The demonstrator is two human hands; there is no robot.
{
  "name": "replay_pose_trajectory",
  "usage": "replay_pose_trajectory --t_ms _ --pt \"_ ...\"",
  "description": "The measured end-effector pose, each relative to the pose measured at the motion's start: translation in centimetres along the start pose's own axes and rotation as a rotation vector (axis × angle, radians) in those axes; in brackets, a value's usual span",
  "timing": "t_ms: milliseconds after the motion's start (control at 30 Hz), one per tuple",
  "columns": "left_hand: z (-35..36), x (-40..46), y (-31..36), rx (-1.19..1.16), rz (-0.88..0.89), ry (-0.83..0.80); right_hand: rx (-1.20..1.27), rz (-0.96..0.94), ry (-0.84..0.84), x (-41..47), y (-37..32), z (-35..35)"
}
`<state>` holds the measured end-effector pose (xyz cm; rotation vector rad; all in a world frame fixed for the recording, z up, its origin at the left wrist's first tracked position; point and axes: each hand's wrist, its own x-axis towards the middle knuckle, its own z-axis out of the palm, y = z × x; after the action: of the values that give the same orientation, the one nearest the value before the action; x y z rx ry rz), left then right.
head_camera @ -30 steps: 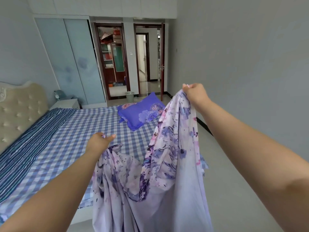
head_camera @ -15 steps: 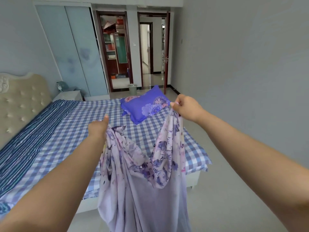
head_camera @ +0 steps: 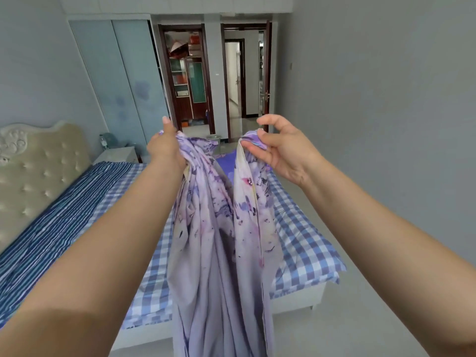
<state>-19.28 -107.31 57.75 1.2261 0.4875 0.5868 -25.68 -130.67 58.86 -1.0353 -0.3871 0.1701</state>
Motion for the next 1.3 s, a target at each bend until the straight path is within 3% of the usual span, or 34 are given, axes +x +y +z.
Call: replay_pose_trajectory --t_ms 133,333,467,700,900,1033,1167,1300 --pt "6.1 2.1 1.9 -0.071 0.073 -0.087 -0.269 -0.158 -0.077 4.8 -0.1 -0.8" --pt "15.5 6.7 2.4 -0.059 0.192 -0.208 -0.640 -0.237 -0.196 14.3 -2.4 -4.5" --pt "20.4 10.7 0.0 -0.020 0.192 -0.267 -0.918 -0.314 -0.110 21.1 -1.6 -9.0" --pt "26.6 16.6 -6.8 0.241 0.205 -0.238 -0.848 -0.194 -0.088 30.7 2.3 -16.4" --pt "29.7 17.5 -9.1 0.501 0.267 -0.291 -1.127 -0.212 -0.105 32.2 4.2 -19.9" --pt "32.6 17.0 -11.8 0.587 0.144 -0.421 -1.316 -0.313 -0.165 32.9 5.7 -23.4" --pt "34.3 16.7 -15.7 0.751 0.317 -0.520 -1.303 -0.267 -0.203 32.8 7.2 -26.2" --pt "34.2 17.3 -18.8 0.711 0.462 -0.512 -1.142 -0.078 -0.081 32.5 8.7 -28.2"
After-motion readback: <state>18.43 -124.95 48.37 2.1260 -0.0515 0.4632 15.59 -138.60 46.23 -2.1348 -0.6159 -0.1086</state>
